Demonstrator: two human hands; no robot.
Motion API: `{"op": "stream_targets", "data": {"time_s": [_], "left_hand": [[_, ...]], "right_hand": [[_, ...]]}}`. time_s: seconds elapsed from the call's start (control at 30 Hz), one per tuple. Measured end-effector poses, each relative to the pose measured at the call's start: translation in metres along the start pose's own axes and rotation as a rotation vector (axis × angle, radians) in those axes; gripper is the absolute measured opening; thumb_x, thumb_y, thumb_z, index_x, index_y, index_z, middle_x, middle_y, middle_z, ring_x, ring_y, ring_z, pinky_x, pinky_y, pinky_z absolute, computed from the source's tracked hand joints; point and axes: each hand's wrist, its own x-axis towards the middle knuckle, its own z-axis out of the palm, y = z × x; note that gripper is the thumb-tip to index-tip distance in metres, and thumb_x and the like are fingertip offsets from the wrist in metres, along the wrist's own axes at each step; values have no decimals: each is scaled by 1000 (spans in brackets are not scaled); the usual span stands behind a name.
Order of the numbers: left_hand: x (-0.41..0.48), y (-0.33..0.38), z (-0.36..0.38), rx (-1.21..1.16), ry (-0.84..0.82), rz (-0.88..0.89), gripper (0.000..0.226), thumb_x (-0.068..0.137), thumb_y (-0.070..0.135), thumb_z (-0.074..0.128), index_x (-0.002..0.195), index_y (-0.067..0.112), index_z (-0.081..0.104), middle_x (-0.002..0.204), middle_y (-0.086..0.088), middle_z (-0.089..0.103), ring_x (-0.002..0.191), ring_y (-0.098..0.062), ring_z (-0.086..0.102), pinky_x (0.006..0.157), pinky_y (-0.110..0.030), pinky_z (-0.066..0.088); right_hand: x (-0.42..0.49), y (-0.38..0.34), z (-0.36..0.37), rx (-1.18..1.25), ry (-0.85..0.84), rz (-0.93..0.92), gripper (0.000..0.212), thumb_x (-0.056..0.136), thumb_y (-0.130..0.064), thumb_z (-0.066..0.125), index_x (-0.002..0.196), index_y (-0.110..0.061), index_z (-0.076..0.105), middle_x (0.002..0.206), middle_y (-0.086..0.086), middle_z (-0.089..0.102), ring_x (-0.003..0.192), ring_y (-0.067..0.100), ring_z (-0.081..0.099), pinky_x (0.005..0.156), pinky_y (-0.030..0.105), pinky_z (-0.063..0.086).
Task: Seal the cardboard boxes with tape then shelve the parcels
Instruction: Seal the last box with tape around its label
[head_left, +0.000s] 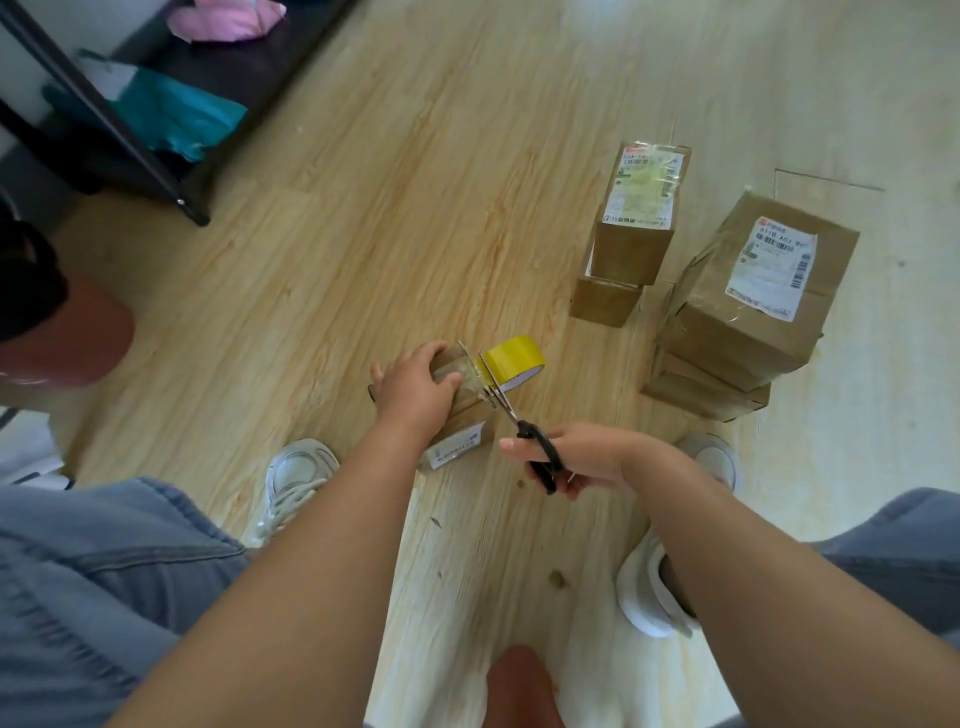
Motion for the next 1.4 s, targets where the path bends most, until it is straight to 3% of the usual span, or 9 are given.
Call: {"op": "stream_targets", "data": {"time_s": [0.27, 0.43, 0.6, 0.67, 0.77, 0.9, 1.07, 1.23, 1.4], "left_hand": [[-5, 4, -5, -64, 4, -19, 45, 93, 34, 62, 136, 25, 54, 136, 0, 57, 133, -21, 44, 121, -45, 1], [-6, 6, -11, -155, -22, -64, 43, 88, 34, 69, 129, 29, 58, 128, 4, 60, 123, -21, 52, 110, -47, 34], [4, 5, -21, -336, -149, -169, 36, 66, 40, 79, 98, 39, 62, 102, 18, 64, 105, -19, 62, 101, -51, 44], [8, 6, -24, -365, -175, -194, 39, 68, 33, 83, 102, 35, 65, 102, 14, 65, 101, -18, 63, 98, -48, 48], [17, 8, -29, -389, -247, -228, 42, 73, 13, 83, 110, 23, 64, 105, 3, 65, 96, -18, 64, 91, -41, 53], [34, 31, -35, -358, -357, -144, 47, 85, 7, 67, 129, 19, 57, 114, 1, 57, 81, -8, 58, 60, -21, 48], [54, 52, -22, -152, -479, -108, 41, 93, 37, 64, 133, 25, 61, 134, -1, 57, 108, -17, 52, 88, -30, 38], [62, 51, -13, -174, -502, -146, 33, 90, 33, 70, 121, 21, 69, 121, -2, 61, 100, -17, 51, 87, -30, 36], [63, 42, -11, -267, -474, -164, 26, 86, 30, 75, 111, 26, 74, 122, -3, 66, 110, -22, 59, 105, -43, 44]], "right_hand": [[12, -11, 4, -107, 105, -29, 62, 83, -76, 55, 86, -14, 62, 74, 0, 59, 67, 16, 52, 66, 26, 45], [21, -12, 8, -178, 149, -17, 63, 80, -80, 55, 86, -18, 64, 74, 0, 61, 68, 18, 54, 70, 29, 48], [17, -9, 1, -155, 202, -39, 51, 80, -72, 63, 86, -21, 66, 74, -1, 58, 68, 16, 54, 70, 29, 45], [15, -8, -2, -123, 216, -41, 45, 80, -66, 70, 85, -21, 67, 73, -2, 57, 68, 14, 54, 69, 27, 44], [15, -6, -6, -127, 221, -29, 56, 78, -63, 74, 100, -11, 70, 72, -3, 57, 67, 13, 54, 68, 26, 43], [19, -7, -12, -145, 207, -16, 59, 76, -63, 76, 95, -8, 67, 70, -2, 56, 64, 13, 52, 66, 26, 42], [18, -8, -17, -152, 162, -32, 42, 78, -58, 77, 79, -20, 59, 71, -3, 54, 66, 13, 52, 67, 26, 41], [21, -4, -20, -143, 150, -40, 39, 77, -55, 80, 78, -21, 62, 71, -4, 56, 67, 12, 54, 69, 27, 43], [24, -3, -24, -118, 124, -35, 46, 76, -53, 80, 96, -13, 70, 63, -6, 56, 62, 10, 53, 70, 27, 44]]}}
